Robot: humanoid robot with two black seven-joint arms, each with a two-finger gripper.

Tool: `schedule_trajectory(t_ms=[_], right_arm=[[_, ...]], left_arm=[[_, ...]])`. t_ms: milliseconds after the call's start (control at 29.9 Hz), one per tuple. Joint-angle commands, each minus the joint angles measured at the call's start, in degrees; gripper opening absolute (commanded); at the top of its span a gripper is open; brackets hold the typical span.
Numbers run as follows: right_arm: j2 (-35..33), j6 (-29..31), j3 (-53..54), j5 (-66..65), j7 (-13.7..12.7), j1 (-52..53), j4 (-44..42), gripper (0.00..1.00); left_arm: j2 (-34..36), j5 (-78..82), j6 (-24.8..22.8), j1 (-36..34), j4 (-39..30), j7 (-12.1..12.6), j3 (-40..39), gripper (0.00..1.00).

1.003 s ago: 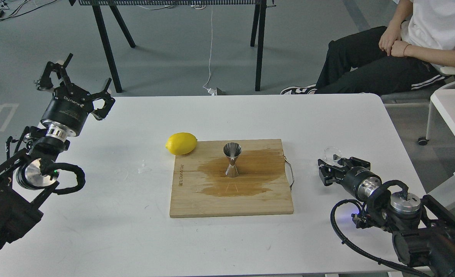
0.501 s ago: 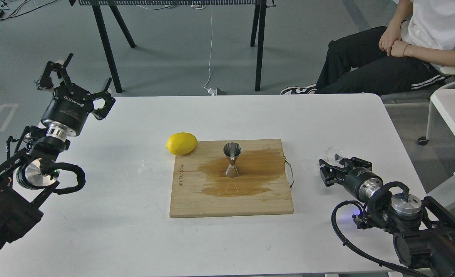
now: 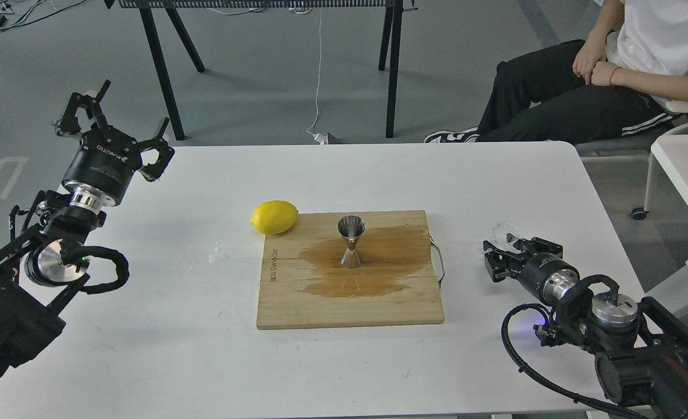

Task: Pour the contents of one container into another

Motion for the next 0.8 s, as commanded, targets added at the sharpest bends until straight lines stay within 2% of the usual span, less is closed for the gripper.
schedule_trajectory(t_ms=[0, 100, 234, 301, 401, 435, 468, 535, 602, 635, 702, 769], right_arm=[[0.00, 0.30, 0.01, -0.01, 0.08, -0.25, 0.03, 0.92], [0.00, 2.06, -0.08, 0.07, 0.43, -0.52, 0.03, 0.95], [0.00, 2.68, -0.08, -0.02, 2.72, -0.87, 0.03, 0.93], [0.00, 2.85, -0.08, -0.02, 2.72, -0.87, 0.12, 0.79], [0.00, 2.85, -0.08, -0.02, 2.72, -0.96, 0.12, 0.42], [0.00, 2.85, -0.08, 0.07, 2.72, -0.87, 0.03, 0.33], [0.00, 2.85, -0.08, -0.01, 2.63, -0.87, 0.03, 0.33], [0.00, 2.85, -0.08, 0.07, 2.54, -0.87, 0.12, 0.35], [0.00, 2.59, 0.01, 0.07, 2.46, -0.87, 0.12, 0.68], [0.00, 2.50, 0.01, 0.07, 2.46, -0.87, 0.03, 0.78], [0.00, 2.24, 0.01, 0.07, 2.46, -0.87, 0.03, 0.89], [0.00, 2.24, 0.01, 0.07, 2.54, -0.87, 0.03, 0.92]], left_arm=[[0.00, 0.00, -0.01, 0.00, 0.00, 0.03, 0.00, 1.00], [0.00, 0.00, -0.01, 0.00, 0.00, 0.03, 0.00, 1.00], [0.00, 0.00, -0.01, 0.00, 0.00, 0.03, 0.00, 1.00], [0.00, 0.00, -0.01, 0.00, 0.00, 0.03, 0.00, 1.00], [0.00, 0.00, -0.01, 0.00, 0.00, 0.03, 0.00, 1.00], [0.00, 0.00, -0.01, 0.00, 0.00, 0.03, 0.00, 1.00], [-0.09, 0.00, -0.01, 0.00, 0.00, 0.03, 0.00, 1.00], [0.00, 0.00, -0.01, 0.00, 0.00, 0.03, 0.00, 1.00], [0.00, 0.00, -0.01, 0.00, -0.08, 0.03, 0.00, 1.00], [0.00, 0.00, -0.01, 0.00, -0.08, 0.03, 0.00, 1.00], [0.08, 0.00, -0.10, 0.00, -0.08, 0.03, 0.00, 1.00], [0.17, 0.00, -0.10, 0.00, -0.08, 0.03, 0.00, 1.00]])
